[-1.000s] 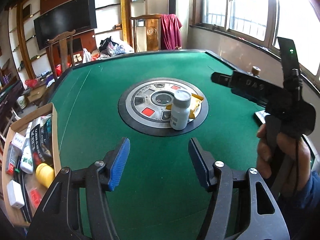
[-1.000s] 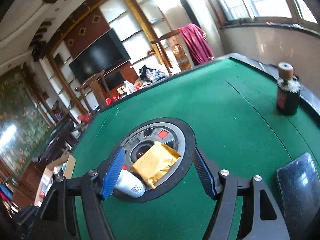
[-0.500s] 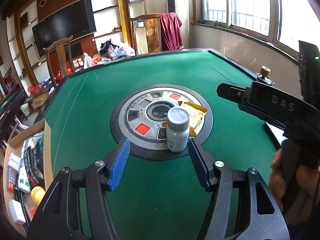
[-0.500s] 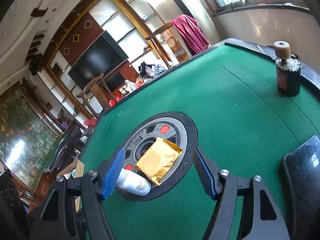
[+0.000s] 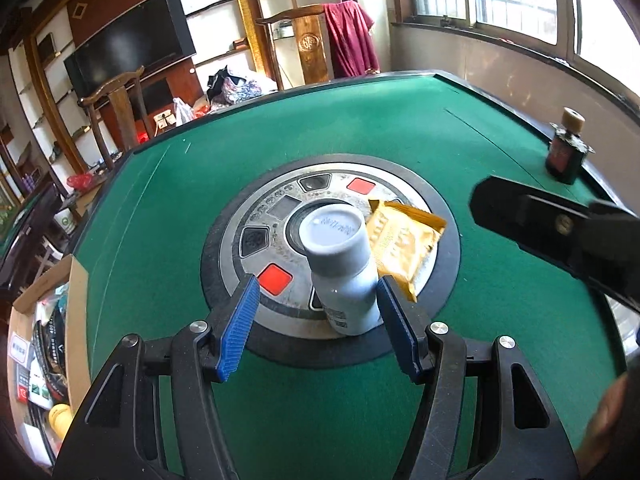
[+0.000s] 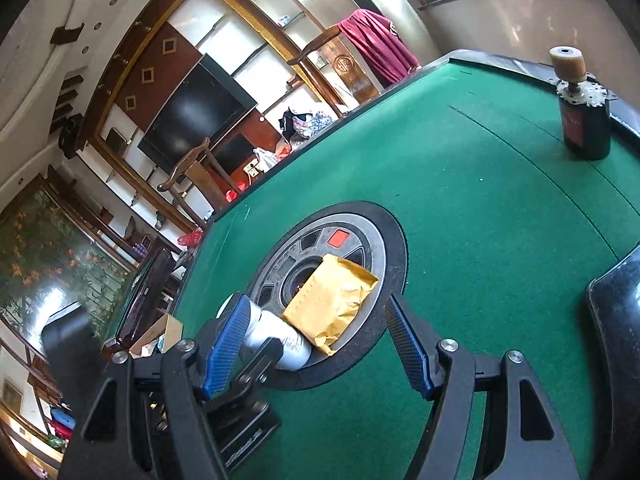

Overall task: Organize objects
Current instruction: 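Grasp the white pill bottle with left gripper while right gripper reaches toward the yellow packet, then grasp the yellow snack packet with the right gripper and lift it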

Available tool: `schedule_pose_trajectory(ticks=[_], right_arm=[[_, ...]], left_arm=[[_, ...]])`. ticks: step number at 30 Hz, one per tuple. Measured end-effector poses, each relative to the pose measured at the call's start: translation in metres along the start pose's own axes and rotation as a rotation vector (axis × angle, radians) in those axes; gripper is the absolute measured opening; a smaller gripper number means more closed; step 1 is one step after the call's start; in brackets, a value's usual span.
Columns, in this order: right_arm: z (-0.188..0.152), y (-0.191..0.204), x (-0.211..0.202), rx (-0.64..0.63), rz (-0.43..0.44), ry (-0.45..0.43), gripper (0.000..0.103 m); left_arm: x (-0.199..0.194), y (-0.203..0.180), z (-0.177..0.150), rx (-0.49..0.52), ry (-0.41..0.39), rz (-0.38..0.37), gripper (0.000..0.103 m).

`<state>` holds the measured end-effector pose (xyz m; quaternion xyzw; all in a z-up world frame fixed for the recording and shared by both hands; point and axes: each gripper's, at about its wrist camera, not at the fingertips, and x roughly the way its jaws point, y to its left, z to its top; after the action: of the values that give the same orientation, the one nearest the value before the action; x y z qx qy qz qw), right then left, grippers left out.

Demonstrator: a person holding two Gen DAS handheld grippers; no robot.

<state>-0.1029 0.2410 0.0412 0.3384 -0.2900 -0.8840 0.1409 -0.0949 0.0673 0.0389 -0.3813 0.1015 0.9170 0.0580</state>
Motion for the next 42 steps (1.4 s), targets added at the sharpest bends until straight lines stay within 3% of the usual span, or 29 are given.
schedule_pose_trajectory(ticks=[3,5,19,27,35,37,42], right_arm=[[0.0,0.001,0.001,0.0,-0.001,-0.003,0.07],[0.0,0.0,0.001,0.004,-0.005,0.0,0.07],[0.001,0.005,0.002,0.002,-0.008,0.01,0.07],[0.003,-0.004,0.001,0.016,-0.01,0.011,0.07],[-0.003,-0.008,0.017,0.04,-0.013,0.096,0.07],[-0.004,-0.008,0.023,0.033,-0.051,0.106,0.072],[-0.008,0.002,0.047,0.071,-0.082,0.157,0.072]], left_arm=[[0.007,0.003,0.001,-0.023,0.018,-0.037,0.059],[0.011,0.003,0.001,-0.02,0.029,-0.056,0.036],[0.012,0.015,-0.005,-0.063,0.033,-0.131,0.034],[-0.006,0.028,-0.017,-0.097,0.025,-0.156,0.034],[-0.022,0.071,-0.036,-0.197,0.034,-0.233,0.034],[-0.023,0.08,-0.036,-0.226,0.035,-0.259,0.034],[-0.031,0.09,-0.033,-0.246,0.011,-0.243,0.034]])
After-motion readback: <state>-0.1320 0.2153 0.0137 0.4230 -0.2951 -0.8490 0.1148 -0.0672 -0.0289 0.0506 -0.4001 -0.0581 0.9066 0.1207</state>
